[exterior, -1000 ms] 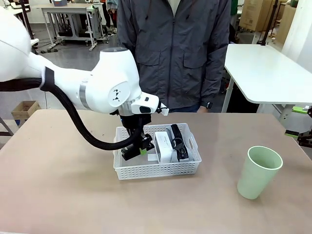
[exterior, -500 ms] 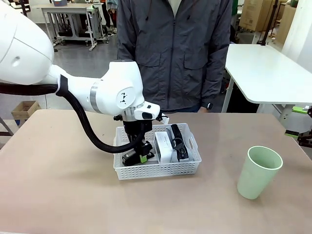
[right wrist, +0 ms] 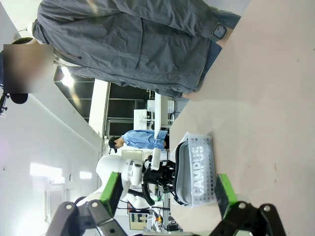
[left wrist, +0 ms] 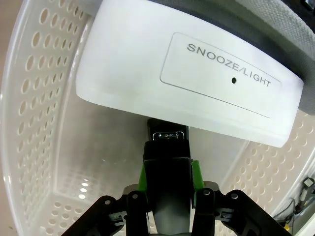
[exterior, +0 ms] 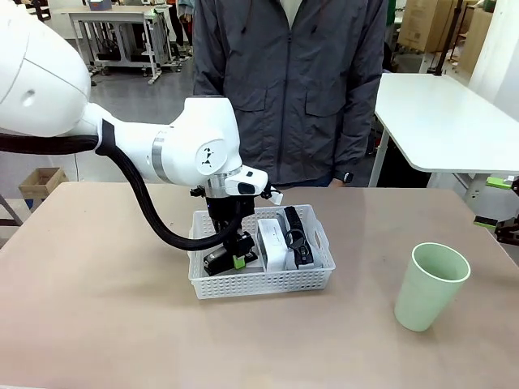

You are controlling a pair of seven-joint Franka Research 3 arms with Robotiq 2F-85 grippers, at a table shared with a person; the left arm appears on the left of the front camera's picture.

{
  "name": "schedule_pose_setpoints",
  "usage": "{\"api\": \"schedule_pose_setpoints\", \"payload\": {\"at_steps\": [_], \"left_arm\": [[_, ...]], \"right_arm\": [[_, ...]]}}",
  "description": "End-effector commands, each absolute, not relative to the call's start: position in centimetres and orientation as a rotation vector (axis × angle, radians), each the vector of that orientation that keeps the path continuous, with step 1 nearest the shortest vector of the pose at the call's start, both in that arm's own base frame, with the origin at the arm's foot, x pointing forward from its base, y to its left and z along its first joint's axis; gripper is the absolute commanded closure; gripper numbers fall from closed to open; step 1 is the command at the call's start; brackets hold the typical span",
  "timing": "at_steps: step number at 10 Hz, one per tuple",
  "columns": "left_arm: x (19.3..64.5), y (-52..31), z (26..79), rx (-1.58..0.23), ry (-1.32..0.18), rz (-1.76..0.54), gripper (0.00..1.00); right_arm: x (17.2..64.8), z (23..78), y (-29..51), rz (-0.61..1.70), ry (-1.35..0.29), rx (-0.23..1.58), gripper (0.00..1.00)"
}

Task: Efficiently arrange items inside the basket to fit them all.
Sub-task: Pick up the Stapler and place it inside the Organizing basket.

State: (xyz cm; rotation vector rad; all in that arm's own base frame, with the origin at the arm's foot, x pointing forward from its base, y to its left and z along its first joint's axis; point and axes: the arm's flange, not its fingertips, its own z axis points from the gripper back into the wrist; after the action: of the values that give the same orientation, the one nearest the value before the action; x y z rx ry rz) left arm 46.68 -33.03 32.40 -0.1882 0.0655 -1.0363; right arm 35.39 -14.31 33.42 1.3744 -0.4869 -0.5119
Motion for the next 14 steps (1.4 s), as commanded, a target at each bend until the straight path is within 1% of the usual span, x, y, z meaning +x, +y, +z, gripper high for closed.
{"api": "schedule_pose_setpoints", "payload": {"at_steps": [1, 3, 5, 7, 9, 10, 12, 13, 14], "left_arm": [[46.9, -33.2, 32.7, -0.182, 0.085, -1.055, 0.33], [46.9, -33.1, 32.8, -0.179, 0.08, -1.054, 0.0], [46.9, -32.9, 33.0, -0.183, 0.074, -1.044, 0.0], [46.6, -32.2, 34.7, -0.21, 0.057, -1.034, 0.0], [44.8, -29.7, 40.4, -0.255, -0.014, -1.07, 0.0], [43.7, -27.7, 43.0, -0.311, -0.061, -1.07, 0.0], [41.9, -21.1, 47.6, -0.425, -0.219, -0.955, 0.0], [40.9, -16.2, 49.6, -0.477, -0.264, -0.875, 0.0], [39.9, -11.2, 50.5, -0.597, -0.318, -0.836, 0.0]], "right_arm": [[34.9, 33.9, -14.3, -0.52, -0.463, 1.379, 0.0], [34.9, 33.9, -14.3, -0.52, -0.463, 1.379, 0.0], [34.9, 33.9, -14.3, -0.52, -0.463, 1.379, 0.0], [34.9, 33.9, -14.3, -0.52, -0.463, 1.379, 0.0], [34.9, 33.9, -14.3, -0.52, -0.463, 1.379, 0.0], [34.9, 33.9, -14.3, -0.52, -0.463, 1.379, 0.0], [34.9, 33.9, -14.3, -0.52, -0.463, 1.379, 0.0], [34.9, 33.9, -14.3, -0.52, -0.463, 1.379, 0.0], [34.9, 33.9, -14.3, -0.52, -0.463, 1.379, 0.0]]}}
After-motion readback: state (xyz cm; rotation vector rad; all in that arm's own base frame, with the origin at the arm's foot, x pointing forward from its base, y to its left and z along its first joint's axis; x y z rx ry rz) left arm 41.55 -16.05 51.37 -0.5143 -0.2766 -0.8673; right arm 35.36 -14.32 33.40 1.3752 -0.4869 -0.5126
